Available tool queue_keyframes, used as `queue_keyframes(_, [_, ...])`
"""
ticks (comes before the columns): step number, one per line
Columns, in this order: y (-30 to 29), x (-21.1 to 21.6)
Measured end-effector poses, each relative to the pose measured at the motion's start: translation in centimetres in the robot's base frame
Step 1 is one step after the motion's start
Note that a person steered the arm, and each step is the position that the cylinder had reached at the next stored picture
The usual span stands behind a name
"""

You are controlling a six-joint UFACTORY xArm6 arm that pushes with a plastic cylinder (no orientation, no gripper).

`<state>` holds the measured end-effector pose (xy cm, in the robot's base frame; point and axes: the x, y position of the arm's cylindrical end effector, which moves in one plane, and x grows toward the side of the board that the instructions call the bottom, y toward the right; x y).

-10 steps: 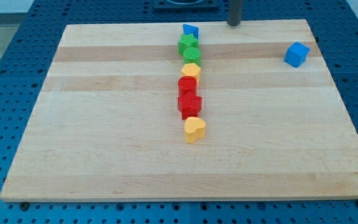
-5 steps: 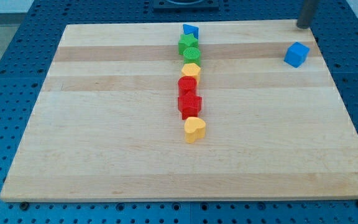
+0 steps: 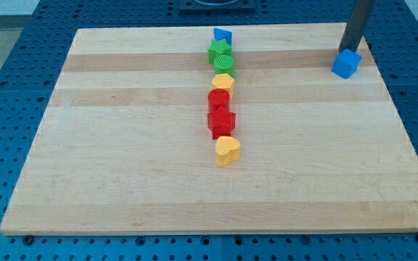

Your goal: Move the blue cube towards the bottom center

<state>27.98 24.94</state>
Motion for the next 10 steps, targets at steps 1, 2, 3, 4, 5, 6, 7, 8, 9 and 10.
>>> queue_keyframes(1, [0.0, 0.8])
queue_keyframes(2, [0.0, 4.8])
queue_keyframes(3, [0.0, 8.9])
queue_keyframes(4, [0.0, 12.2])
queue_keyframes(5, [-0.1, 15.4])
queue_keyframes(6, [0.3, 16.5])
queue_keyframes(7, [1.4, 15.6])
queue_keyframes(8, [0.5, 8.5])
queue_keyframes(9, [-0.5, 6.3])
queue_keyframes(10, [-3.6, 6.7])
